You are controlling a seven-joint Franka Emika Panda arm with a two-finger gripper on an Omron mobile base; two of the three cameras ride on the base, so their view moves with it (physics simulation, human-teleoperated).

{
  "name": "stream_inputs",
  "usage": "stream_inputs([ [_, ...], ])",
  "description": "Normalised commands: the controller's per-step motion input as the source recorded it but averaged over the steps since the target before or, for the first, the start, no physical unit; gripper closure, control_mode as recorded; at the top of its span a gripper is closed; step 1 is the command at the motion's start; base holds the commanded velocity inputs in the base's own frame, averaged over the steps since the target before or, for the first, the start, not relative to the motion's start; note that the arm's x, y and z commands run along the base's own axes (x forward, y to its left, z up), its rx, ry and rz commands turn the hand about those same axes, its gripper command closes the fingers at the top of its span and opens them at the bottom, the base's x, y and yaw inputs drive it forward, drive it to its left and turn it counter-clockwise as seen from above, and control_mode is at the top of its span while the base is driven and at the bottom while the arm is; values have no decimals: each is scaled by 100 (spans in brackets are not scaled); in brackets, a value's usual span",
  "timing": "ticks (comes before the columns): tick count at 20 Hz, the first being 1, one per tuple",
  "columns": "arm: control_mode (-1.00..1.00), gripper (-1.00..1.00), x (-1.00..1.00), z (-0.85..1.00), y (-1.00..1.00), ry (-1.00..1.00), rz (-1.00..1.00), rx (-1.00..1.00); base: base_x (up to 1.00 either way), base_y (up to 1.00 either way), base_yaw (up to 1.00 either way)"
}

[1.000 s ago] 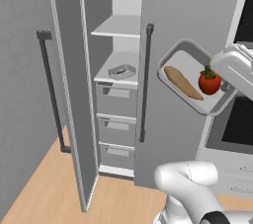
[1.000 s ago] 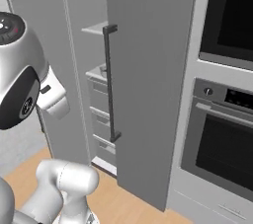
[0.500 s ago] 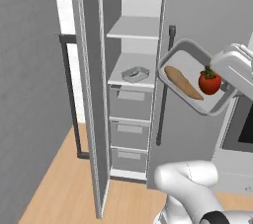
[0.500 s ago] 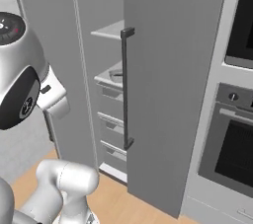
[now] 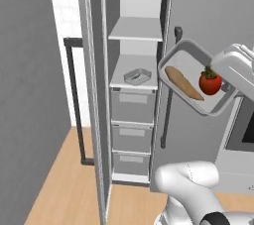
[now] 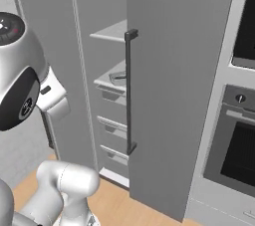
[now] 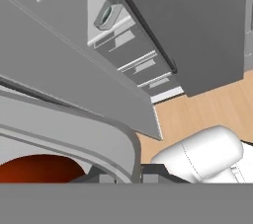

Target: Take the meat container that has the fish and place it on the second highest rack of the freezer. Then take the vegetable container that has the tomato and sweet potato and place it on the highest rack of the freezer.

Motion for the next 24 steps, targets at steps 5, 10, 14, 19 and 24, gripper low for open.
stream_inputs([
  [5, 100, 100, 0, 0, 0, 0, 0, 0, 41, 13, -9],
  [10, 100, 100, 0, 0, 0, 0, 0, 0, 58, 24, -8],
  [14, 100, 100, 0, 0, 0, 0, 0, 0, 57, 34, -7],
  [19, 100, 100, 0, 0, 0, 0, 0, 0, 10, 52, -3],
  [24, 100, 100, 0, 0, 0, 0, 0, 0, 0, 32, -3],
])
